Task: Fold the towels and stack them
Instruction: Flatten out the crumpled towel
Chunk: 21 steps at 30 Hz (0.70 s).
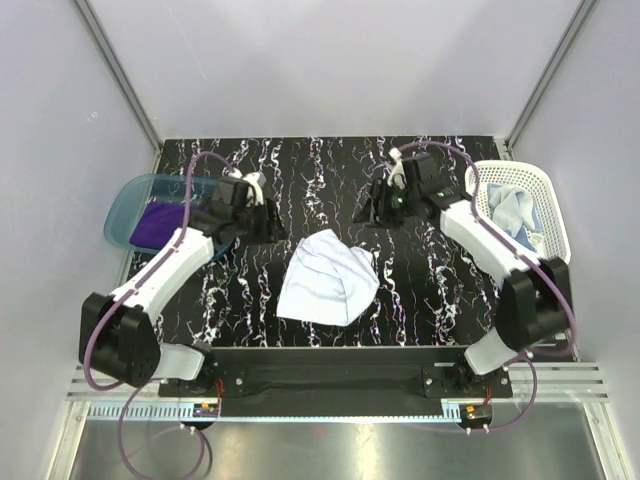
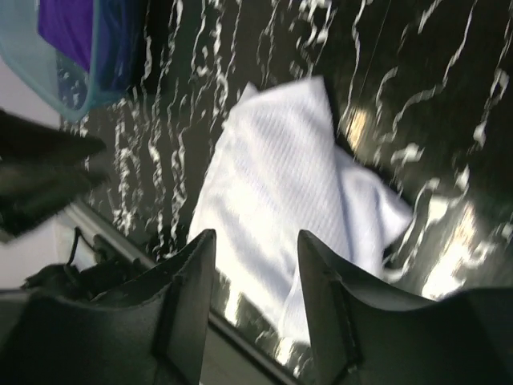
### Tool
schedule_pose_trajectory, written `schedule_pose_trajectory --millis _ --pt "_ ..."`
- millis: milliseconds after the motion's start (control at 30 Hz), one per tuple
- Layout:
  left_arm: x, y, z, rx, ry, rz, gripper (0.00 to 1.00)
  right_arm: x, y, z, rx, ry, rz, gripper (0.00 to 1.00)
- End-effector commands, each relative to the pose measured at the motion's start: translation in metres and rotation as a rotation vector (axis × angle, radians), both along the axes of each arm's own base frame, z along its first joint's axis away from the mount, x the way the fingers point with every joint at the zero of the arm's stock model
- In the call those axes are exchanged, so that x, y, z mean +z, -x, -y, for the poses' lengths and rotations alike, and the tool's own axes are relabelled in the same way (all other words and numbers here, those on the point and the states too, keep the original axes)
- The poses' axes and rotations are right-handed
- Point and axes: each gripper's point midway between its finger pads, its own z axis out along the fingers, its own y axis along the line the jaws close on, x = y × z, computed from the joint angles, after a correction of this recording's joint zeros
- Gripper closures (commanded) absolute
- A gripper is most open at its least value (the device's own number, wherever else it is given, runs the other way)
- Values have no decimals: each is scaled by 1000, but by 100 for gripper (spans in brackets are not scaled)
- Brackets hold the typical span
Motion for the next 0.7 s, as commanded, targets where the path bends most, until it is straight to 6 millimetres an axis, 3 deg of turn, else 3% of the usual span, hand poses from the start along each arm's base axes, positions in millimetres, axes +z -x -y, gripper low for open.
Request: schedule_pose_trajectory --millis 0,33,100,200,333,667 --pt "-5 -11 40 -63 89 37 42 -29 -41 -3 32 100 35 49" --pt "-5 -16 48 -71 106 48 42 -35 -57 -7 28 120 33 50" --pt "-26 -18 62 -97 84 10 43 -41 -68 -9 31 124 25 50" --pt "-40 -27 70 -109 58 -1 44 -50 -78 -12 30 103 7 52" --pt "-66 -38 71 -104 20 -6 44 -57 -69 -9 32 86 -4 52" --pt "-85 -68 77 -124 -37 11 44 -68 -57 1 27 54 -16 52"
